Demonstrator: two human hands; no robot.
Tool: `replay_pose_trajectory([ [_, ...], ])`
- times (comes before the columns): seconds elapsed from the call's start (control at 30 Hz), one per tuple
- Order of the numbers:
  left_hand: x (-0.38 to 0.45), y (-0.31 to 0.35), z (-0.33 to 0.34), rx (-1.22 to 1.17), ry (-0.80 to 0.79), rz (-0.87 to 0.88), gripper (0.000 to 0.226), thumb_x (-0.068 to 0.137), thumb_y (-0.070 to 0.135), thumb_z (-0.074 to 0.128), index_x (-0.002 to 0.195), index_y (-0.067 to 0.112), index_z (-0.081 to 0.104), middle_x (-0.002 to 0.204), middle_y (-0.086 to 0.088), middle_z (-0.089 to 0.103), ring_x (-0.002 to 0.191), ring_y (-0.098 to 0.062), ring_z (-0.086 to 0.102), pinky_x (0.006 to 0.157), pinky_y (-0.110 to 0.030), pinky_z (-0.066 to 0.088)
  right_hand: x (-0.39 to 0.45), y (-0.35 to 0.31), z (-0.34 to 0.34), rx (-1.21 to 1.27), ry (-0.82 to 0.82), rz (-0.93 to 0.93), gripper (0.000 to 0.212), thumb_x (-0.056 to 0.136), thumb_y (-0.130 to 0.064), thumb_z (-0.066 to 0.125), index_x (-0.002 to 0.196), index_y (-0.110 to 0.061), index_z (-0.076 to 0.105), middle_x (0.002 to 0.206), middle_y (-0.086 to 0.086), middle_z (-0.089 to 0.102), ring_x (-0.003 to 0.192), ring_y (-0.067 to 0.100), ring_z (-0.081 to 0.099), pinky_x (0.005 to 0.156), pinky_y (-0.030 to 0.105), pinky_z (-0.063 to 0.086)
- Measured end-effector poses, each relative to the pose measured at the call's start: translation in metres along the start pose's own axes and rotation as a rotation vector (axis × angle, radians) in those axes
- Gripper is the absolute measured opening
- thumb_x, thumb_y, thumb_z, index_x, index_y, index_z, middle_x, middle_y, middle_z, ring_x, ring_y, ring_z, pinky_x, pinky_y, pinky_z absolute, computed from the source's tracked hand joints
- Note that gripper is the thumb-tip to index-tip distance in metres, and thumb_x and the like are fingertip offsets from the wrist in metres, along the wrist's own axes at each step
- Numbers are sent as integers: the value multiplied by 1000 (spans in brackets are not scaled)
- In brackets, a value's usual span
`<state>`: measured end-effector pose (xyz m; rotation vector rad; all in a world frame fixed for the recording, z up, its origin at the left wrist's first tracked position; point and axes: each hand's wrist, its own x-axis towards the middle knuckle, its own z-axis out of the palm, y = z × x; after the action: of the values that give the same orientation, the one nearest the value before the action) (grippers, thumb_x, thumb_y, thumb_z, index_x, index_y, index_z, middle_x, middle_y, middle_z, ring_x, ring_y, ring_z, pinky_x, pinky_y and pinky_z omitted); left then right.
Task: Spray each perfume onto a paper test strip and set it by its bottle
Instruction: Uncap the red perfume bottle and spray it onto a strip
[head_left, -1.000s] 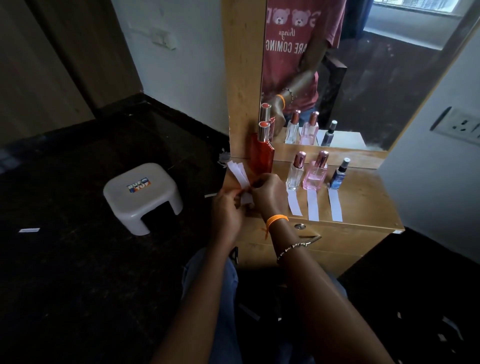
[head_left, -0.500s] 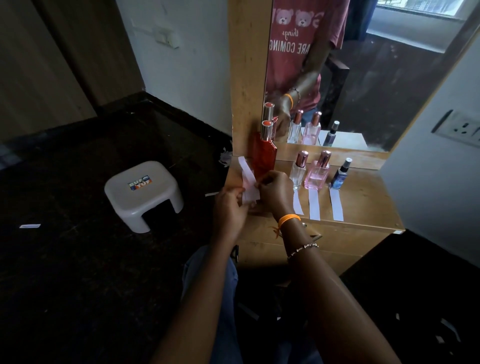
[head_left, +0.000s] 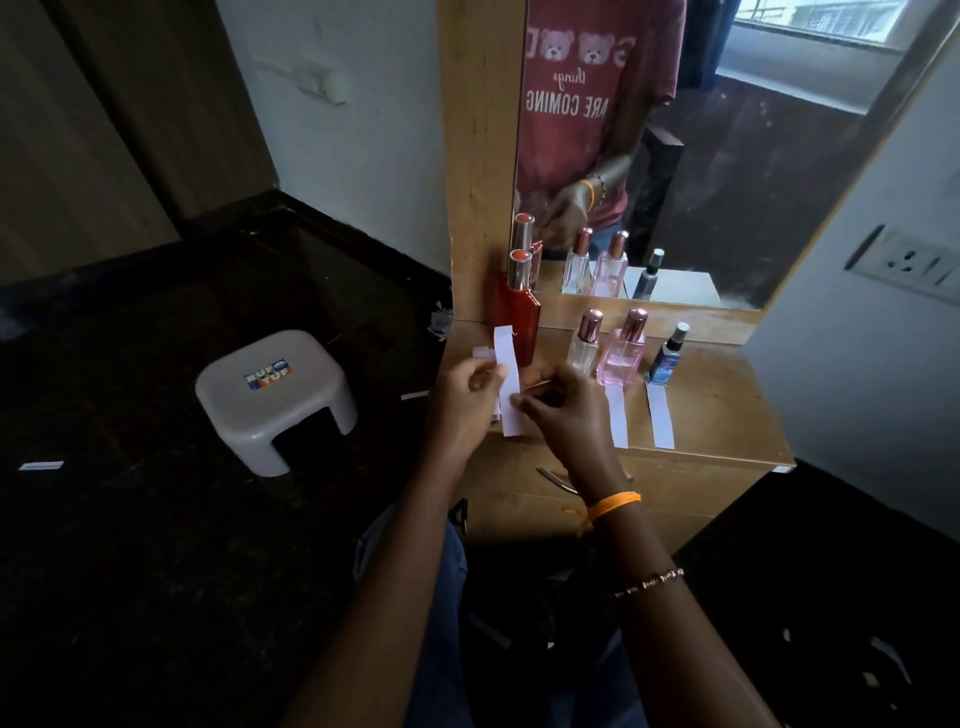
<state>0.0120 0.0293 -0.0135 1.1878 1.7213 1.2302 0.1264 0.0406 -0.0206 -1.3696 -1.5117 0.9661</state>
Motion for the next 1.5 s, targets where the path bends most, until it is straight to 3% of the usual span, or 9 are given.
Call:
replay_pose_trajectory([
  [0.13, 3, 1, 0, -154, 78, -58, 23, 86, 11, 62, 109, 8, 64, 96, 0, 63, 85, -10, 61, 64, -14, 45, 5, -7, 0, -107, 61, -132, 15, 79, -12, 73, 87, -15, 60, 84, 0, 66, 80, 14, 64, 73, 30, 55],
  [0.3, 7, -7, -6, -140, 80, -107, 20, 84, 18, 66, 101, 8, 67, 93, -5, 69, 82, -13, 64, 61, -19, 46, 41, -42, 8, -320, 312, -323, 43, 82, -10, 68, 120, -6, 50, 115, 15, 64, 102, 30, 61, 83, 37, 51],
  [0.43, 9, -8, -8, -123, 57, -102, 22, 84, 21, 67, 99, 5, 67, 92, -4, 68, 86, -17, 63, 60, -19, 44, 74, -51, 21, -722, 288, -242, 51, 86, -6, 61, 131, -4, 38, 100, 17, 68, 91, 35, 65, 66, 38, 48],
  [0.53, 8, -7, -7, -79, 33, -84, 19, 85, 25, 66, 94, 8, 66, 90, -3, 65, 87, -18, 61, 65, -21, 46, 86, -49, 27, -810, 282, -218, 47, 87, 1, 57, 130, -3, 38, 95, 17, 68, 86, 37, 66, 57, 34, 39],
  [0.77, 4, -6, -6, -118, 30, -59, 21, 88, 12, 60, 107, 3, 66, 103, -14, 69, 94, -27, 65, 71, -30, 54, 90, -47, 24, -780, 277, -250, 39, 88, -3, 57, 124, -2, 44, 95, 18, 67, 87, 37, 65, 60, 34, 38],
  [1.0, 11, 0, 3, 27, 44, -70, 18, 81, 6, 67, 99, 9, 68, 84, 3, 65, 70, -6, 59, 51, -11, 47, 29, -73, -13, -638, 457, -459, 49, 78, -15, 73, 116, 2, 48, 79, 20, 67, 71, 38, 64, 56, 30, 31],
  [1.13, 18, -2, 21, 163, 55, 85, 16, 74, 7, 73, 89, 7, 67, 91, 3, 63, 82, -13, 61, 70, -27, 54, -11, -82, -42, -572, 477, -424, 44, 78, -16, 72, 113, -6, 48, 88, 15, 72, 77, 35, 66, 58, 26, 31],
  [1.33, 28, -5, 41, 402, 111, 131, 17, 74, 8, 74, 88, 11, 65, 94, -4, 69, 87, -19, 64, 74, -30, 53, -40, -73, -66, -541, 406, -334, 41, 75, -15, 73, 107, -8, 49, 86, 12, 71, 75, 32, 66, 62, 32, 44],
  [1.5, 25, -6, 42, 371, 144, 225, 4, 83, 8, 66, 86, 12, 66, 96, -3, 64, 92, -18, 61, 73, -28, 48, -49, -63, -69, -520, 338, -290, 44, 75, -17, 73, 111, -9, 50, 92, 9, 72, 79, 28, 67, 64, 31, 47],
])
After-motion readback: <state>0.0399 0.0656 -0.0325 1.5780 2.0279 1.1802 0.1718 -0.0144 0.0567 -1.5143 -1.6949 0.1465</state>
